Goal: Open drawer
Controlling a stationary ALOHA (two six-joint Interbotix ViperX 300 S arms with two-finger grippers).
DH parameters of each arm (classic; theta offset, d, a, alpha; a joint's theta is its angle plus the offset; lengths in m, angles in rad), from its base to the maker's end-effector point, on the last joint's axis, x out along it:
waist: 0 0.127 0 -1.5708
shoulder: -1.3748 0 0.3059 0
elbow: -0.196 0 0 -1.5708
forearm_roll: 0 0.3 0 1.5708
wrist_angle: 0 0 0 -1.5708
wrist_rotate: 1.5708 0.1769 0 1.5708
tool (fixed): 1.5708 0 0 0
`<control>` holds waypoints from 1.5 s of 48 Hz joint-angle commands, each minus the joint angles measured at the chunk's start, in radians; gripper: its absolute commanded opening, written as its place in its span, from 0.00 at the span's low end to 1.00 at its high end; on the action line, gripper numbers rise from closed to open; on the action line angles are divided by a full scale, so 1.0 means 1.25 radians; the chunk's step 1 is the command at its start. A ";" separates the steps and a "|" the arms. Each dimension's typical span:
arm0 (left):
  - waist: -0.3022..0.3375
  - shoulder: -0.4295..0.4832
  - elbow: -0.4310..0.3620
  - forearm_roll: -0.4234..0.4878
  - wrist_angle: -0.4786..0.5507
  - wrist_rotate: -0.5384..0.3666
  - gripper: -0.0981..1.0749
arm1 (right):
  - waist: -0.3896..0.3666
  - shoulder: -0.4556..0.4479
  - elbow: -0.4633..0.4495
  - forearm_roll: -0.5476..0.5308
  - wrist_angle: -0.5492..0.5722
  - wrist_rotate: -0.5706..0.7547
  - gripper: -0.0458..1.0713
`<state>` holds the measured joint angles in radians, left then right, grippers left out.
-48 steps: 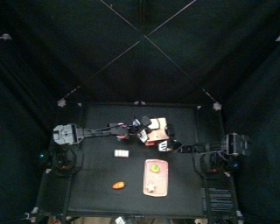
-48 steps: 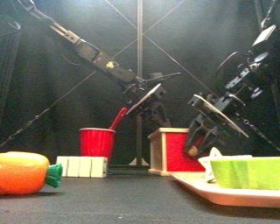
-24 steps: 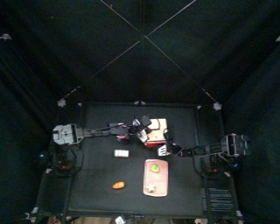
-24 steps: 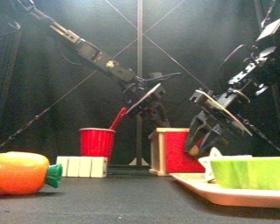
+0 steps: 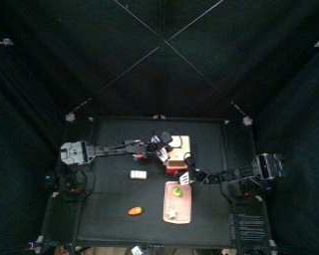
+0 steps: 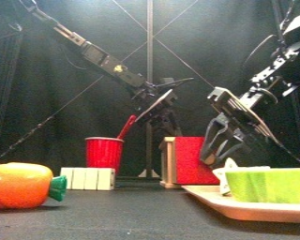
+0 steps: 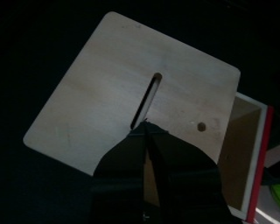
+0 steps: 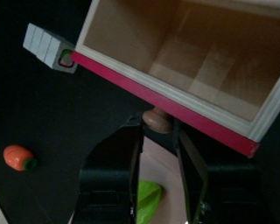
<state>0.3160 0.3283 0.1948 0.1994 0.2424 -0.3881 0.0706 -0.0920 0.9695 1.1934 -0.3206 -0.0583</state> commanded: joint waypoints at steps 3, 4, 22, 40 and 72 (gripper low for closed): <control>0.007 0.009 0.009 0.000 0.018 -0.001 0.45 | 0.056 0.000 -0.033 0.010 0.005 -0.002 0.52; 0.007 0.009 0.009 -0.001 0.020 -0.002 0.45 | 0.061 0.002 -0.034 0.011 0.005 -0.002 0.52; 0.006 0.007 0.007 -0.001 0.020 -0.001 0.45 | 0.102 0.026 -0.040 0.033 -0.009 -0.004 0.52; 0.005 0.007 0.006 -0.001 0.020 -0.001 0.45 | 0.103 -0.007 -0.021 0.052 -0.045 -0.001 0.55; 0.001 0.011 0.007 -0.001 0.020 0.000 0.45 | 0.209 -0.018 -0.065 0.331 -0.256 -0.013 0.88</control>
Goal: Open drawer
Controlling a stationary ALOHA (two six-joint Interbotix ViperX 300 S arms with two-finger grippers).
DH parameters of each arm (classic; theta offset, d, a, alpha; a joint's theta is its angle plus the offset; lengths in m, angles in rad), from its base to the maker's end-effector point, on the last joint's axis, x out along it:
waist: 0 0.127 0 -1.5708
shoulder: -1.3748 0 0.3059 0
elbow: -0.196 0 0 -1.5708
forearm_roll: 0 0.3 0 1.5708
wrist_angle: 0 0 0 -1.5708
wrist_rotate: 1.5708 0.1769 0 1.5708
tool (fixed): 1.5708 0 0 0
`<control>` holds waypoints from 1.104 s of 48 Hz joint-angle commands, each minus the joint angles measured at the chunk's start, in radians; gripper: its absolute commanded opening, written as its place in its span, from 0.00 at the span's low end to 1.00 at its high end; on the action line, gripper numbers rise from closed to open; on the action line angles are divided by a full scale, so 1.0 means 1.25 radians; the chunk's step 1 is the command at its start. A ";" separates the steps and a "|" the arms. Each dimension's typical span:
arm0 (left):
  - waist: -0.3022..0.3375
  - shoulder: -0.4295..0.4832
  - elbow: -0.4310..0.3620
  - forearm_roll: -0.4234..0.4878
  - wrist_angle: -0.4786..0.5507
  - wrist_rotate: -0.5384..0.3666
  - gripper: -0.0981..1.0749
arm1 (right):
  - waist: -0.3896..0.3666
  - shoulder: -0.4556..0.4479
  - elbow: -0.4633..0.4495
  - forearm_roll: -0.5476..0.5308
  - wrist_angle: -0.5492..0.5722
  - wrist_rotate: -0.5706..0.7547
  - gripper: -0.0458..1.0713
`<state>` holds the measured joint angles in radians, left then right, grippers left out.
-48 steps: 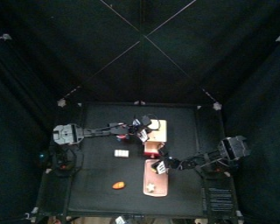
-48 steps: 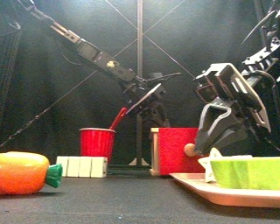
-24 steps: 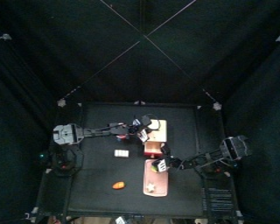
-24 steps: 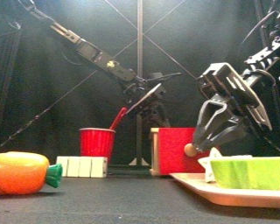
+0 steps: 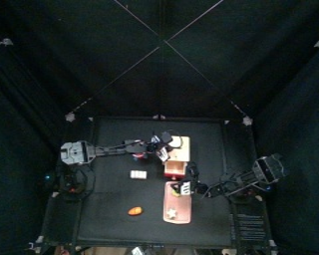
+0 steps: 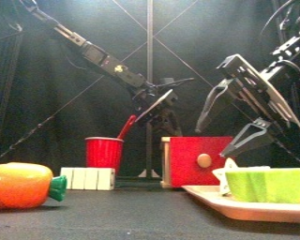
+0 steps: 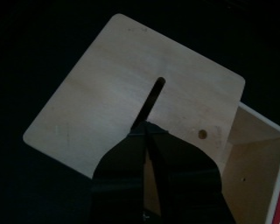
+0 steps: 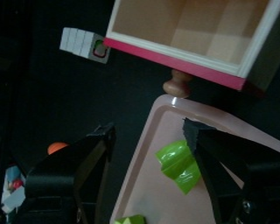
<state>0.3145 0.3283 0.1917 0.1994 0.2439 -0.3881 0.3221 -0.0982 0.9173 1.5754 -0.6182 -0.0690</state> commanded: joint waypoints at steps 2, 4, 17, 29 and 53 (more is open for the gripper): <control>0.002 0.011 0.009 -0.001 0.017 -0.001 0.45 | 0.010 -0.012 -0.032 0.032 -0.021 -0.007 0.88; 0.004 0.012 0.009 -0.001 0.016 -0.001 0.45 | 0.010 -0.010 -0.040 0.031 -0.023 -0.010 0.88; 0.002 0.007 0.012 -0.001 0.018 0.000 0.45 | 0.032 -0.018 -0.082 0.080 -0.015 -0.092 0.88; 0.002 0.006 0.005 -0.001 0.018 0.000 0.45 | 0.061 -0.047 -0.104 0.268 -0.031 -0.304 0.88; 0.002 0.007 0.004 -0.002 0.018 0.001 0.45 | 0.001 -0.053 -0.183 0.457 -0.135 -0.628 0.88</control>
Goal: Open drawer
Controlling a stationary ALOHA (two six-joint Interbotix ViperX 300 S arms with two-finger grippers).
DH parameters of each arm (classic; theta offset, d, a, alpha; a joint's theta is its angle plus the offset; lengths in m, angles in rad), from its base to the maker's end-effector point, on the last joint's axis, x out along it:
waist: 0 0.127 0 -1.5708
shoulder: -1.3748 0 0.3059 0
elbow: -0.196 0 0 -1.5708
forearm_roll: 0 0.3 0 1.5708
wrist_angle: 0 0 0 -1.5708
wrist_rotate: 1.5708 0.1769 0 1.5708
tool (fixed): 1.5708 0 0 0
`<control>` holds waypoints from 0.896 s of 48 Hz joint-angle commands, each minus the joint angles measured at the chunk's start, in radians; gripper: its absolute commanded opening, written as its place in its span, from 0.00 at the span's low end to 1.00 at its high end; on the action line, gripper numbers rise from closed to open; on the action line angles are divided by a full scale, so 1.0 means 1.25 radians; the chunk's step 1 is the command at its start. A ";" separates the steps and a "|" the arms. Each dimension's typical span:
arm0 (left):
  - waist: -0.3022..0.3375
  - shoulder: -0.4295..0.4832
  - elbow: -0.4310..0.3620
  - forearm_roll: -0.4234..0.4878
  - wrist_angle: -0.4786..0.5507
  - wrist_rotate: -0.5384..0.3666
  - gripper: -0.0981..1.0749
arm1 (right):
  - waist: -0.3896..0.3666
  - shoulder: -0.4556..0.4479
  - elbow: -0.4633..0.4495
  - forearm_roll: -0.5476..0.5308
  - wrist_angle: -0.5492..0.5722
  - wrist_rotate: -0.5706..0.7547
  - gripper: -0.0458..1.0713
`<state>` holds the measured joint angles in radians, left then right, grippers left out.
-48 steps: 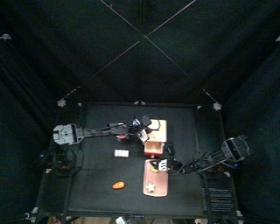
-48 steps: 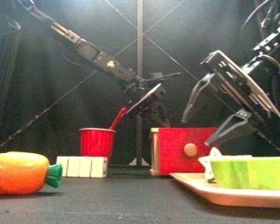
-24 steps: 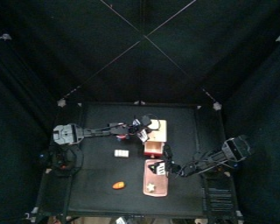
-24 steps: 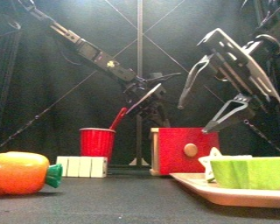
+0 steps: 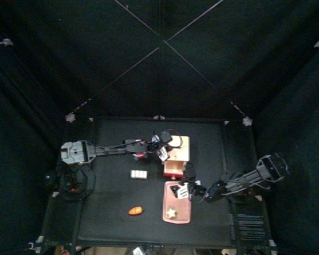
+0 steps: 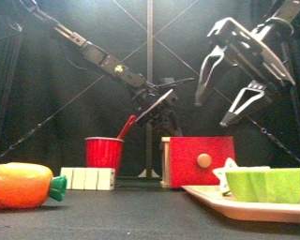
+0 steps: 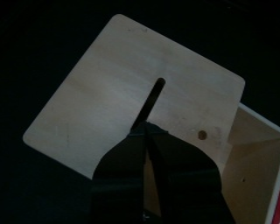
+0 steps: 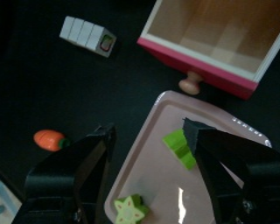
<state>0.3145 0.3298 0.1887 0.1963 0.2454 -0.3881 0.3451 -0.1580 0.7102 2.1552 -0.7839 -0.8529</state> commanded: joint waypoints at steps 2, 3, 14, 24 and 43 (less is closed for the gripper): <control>0.002 0.006 0.005 -0.001 0.017 0.001 0.45 | -0.023 -0.002 -0.016 -0.016 -0.002 0.000 0.88; 0.002 0.006 0.005 -0.001 0.016 0.001 0.45 | -0.027 -0.001 -0.016 -0.018 -0.001 0.000 0.88; 0.002 0.007 0.005 -0.001 0.017 0.001 0.45 | -0.056 0.021 -0.005 -0.017 0.044 0.001 0.88; 0.002 0.010 0.001 -0.001 0.017 0.001 0.45 | -0.085 0.056 0.001 -0.020 0.101 0.001 0.88; 0.002 0.012 0.000 -0.001 0.017 0.001 0.45 | -0.145 0.088 0.018 -0.028 0.147 0.002 0.88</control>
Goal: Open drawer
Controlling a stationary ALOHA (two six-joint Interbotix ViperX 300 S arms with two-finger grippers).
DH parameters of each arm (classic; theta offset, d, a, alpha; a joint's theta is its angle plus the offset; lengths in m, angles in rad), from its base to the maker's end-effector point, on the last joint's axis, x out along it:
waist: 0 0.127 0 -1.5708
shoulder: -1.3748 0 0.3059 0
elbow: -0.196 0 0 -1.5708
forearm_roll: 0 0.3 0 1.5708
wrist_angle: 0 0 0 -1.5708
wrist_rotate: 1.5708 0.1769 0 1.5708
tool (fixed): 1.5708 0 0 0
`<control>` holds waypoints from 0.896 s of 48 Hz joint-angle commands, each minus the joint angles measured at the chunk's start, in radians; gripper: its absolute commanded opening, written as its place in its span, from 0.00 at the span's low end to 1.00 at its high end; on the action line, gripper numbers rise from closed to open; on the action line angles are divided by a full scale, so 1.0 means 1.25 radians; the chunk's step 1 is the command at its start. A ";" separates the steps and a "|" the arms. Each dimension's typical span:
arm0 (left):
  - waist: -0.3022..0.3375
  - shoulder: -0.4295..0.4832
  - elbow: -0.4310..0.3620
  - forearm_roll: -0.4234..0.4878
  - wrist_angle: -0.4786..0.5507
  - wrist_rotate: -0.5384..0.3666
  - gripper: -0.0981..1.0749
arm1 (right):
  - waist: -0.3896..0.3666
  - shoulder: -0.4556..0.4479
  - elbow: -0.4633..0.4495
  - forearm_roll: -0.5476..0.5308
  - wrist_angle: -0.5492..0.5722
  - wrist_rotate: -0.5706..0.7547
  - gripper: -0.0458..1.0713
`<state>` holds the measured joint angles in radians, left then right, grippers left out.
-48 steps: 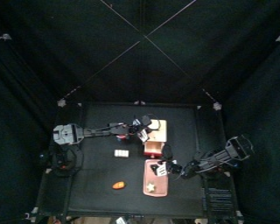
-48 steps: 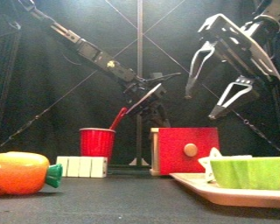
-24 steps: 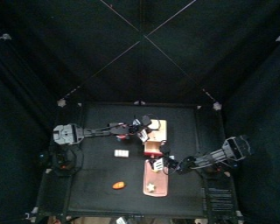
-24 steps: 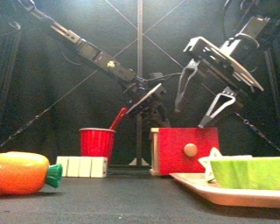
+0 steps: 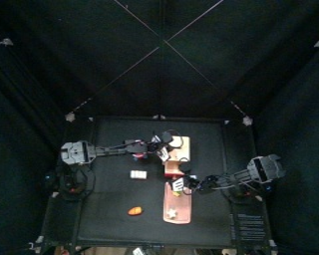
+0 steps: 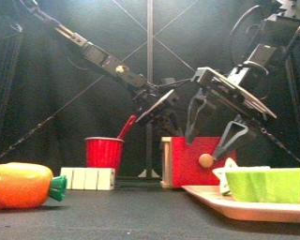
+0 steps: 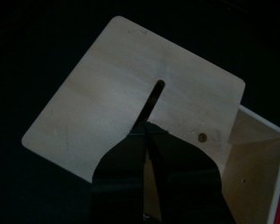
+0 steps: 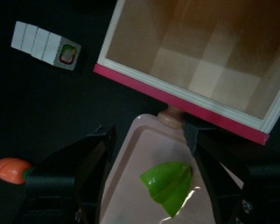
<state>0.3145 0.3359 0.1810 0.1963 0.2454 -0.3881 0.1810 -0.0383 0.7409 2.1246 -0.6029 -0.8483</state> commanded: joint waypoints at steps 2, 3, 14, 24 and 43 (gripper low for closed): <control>0.002 0.007 0.006 -0.001 0.017 0.001 0.45 | -0.020 -0.004 -0.006 -0.004 0.002 -0.001 0.88; 0.002 0.007 0.006 0.000 0.017 0.001 0.45 | -0.022 -0.002 -0.006 -0.004 0.002 -0.001 0.88; 0.002 0.009 0.006 -0.001 0.017 0.002 0.45 | -0.042 0.006 -0.005 0.002 0.004 0.001 0.87; 0.002 0.010 0.006 -0.001 0.017 0.002 0.45 | -0.056 0.013 0.000 0.005 0.001 0.002 0.87; 0.002 0.011 0.006 -0.001 0.016 0.002 0.45 | -0.070 0.033 -0.007 0.015 -0.002 0.002 0.80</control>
<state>0.3145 0.3375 0.1779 0.1963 0.2454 -0.3866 0.1028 0.0184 0.7486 2.1445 -0.6029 -0.8422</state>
